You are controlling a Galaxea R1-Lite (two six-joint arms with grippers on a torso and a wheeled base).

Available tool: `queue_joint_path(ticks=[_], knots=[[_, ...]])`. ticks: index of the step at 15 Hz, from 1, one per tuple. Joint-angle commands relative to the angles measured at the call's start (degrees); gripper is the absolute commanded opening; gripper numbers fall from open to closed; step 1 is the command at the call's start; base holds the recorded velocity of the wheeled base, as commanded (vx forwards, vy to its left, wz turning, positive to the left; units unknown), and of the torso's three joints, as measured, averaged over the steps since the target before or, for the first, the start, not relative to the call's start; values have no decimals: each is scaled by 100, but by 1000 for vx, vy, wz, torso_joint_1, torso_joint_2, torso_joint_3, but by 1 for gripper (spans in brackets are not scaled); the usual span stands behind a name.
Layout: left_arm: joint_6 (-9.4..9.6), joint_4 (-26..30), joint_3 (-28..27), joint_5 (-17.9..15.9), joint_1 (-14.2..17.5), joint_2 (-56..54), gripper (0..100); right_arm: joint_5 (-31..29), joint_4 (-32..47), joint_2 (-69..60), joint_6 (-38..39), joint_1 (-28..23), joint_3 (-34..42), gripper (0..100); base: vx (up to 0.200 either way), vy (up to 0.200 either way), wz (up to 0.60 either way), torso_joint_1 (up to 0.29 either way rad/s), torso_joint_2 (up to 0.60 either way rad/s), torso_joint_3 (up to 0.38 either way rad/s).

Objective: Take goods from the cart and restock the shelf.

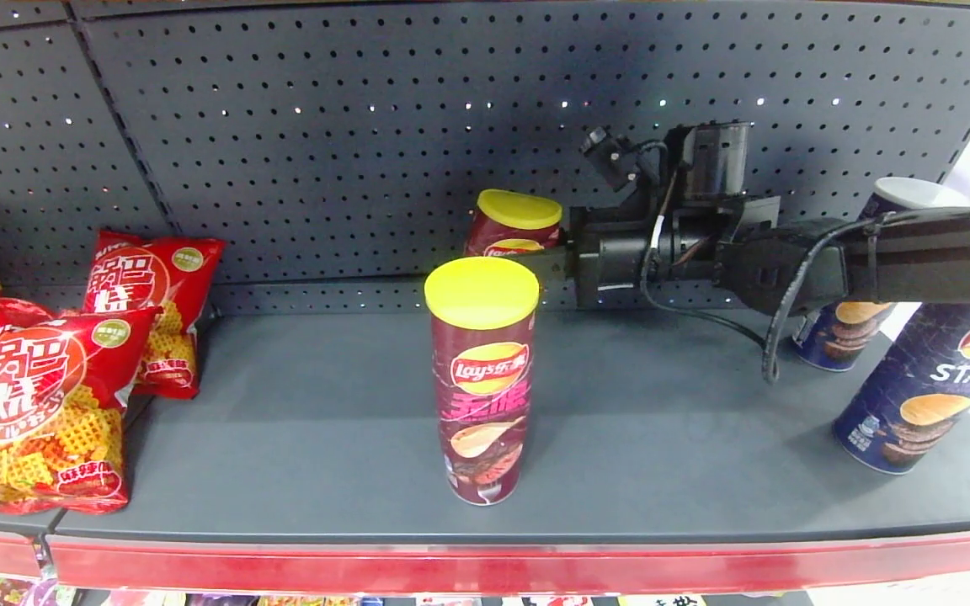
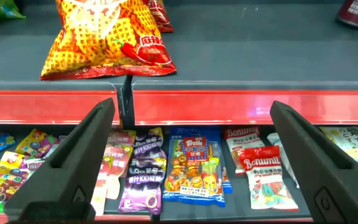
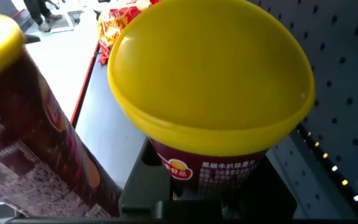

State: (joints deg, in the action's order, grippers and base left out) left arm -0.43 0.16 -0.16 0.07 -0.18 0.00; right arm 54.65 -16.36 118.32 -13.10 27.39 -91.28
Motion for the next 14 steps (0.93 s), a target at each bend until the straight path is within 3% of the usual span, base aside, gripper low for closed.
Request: queue_joint_path(ticks=[1, 14], knots=[[-1, 2, -2, 1, 1, 9, 100, 11, -25, -108, 1, 3, 14, 0, 0, 0, 0, 0, 0, 0], [-1, 2, -2, 1, 1, 9, 100, -16, -16, -90, -69, 214, 418, 0, 0, 0, 0, 0, 0, 0]])
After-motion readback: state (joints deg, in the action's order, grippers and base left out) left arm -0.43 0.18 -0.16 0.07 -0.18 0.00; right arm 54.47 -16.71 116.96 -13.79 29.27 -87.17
